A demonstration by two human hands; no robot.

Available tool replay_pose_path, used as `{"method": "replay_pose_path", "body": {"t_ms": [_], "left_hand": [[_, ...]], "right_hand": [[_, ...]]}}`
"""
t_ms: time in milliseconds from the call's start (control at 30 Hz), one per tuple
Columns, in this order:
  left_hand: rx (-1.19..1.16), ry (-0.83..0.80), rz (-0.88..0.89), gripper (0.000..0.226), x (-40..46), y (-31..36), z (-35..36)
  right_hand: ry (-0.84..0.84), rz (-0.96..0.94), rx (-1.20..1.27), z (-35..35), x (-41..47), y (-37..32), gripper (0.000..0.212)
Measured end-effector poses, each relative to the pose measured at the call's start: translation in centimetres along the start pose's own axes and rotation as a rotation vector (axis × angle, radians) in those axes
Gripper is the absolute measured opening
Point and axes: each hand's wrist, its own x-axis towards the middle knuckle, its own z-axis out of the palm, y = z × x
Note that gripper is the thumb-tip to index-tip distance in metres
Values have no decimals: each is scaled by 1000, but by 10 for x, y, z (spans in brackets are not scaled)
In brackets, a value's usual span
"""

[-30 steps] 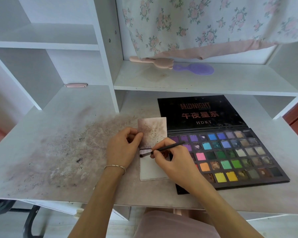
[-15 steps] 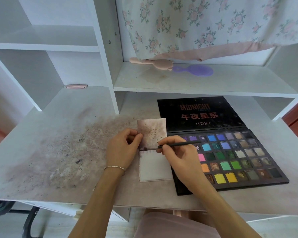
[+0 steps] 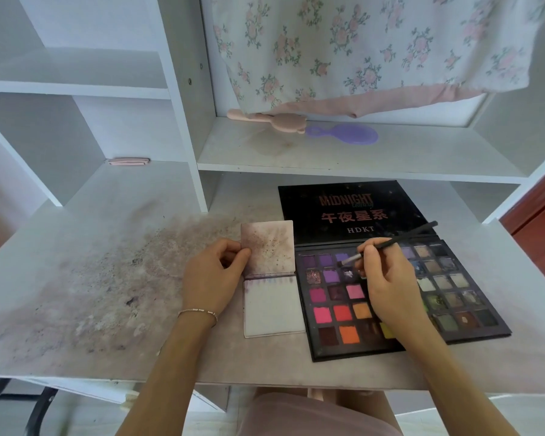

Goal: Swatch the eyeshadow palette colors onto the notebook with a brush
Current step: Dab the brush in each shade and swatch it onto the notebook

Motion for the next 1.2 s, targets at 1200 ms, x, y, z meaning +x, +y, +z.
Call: {"method": "replay_pose_path", "body": {"t_ms": [1200], "left_hand": [[28, 2, -6, 12, -1, 4, -1]], "right_hand": [[-101, -52, -162, -2, -1, 7, 25]]}}
